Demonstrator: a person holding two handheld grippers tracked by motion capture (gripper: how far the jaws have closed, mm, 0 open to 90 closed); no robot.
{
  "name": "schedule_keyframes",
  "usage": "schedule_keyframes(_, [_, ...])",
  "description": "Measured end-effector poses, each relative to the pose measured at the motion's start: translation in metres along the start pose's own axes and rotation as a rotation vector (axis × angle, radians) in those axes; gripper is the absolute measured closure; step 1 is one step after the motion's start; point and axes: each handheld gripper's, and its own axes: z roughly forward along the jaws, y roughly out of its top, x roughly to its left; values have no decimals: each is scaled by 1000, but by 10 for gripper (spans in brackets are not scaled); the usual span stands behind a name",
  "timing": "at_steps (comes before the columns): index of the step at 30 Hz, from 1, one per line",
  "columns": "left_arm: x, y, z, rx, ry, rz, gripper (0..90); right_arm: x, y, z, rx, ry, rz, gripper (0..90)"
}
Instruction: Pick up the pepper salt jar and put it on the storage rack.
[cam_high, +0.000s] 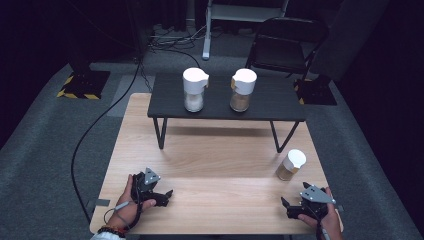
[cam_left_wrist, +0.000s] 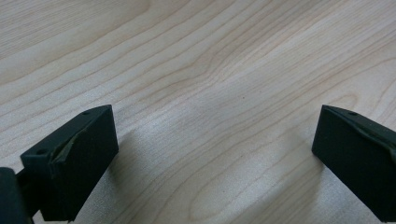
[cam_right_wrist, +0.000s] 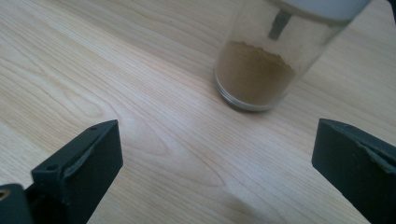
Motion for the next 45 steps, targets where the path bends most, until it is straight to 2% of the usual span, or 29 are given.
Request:
schedule_keyframes(14, [0,0,0,0,0,0,1,-16,0,8,71,5,66,18])
schedule_keyframes(27, [0,0,0,0,0,0,1,-28,0,14,106,14,91,16])
schedule_keyframes(30, [0,0,0,0,0,0,1,-32,-1,15,106,28,105,13])
schedule_keyframes(33, [0,0,0,0,0,0,1,-38,-2,17,112,48,142,3])
schedule_keyframes(39, [0,0,0,0,0,0,1,-48,-2,19,131,83,186,2])
schedule_keyframes(45, [0,0,0,0,-1,1,1,-51,-2,19,130,94,181,0])
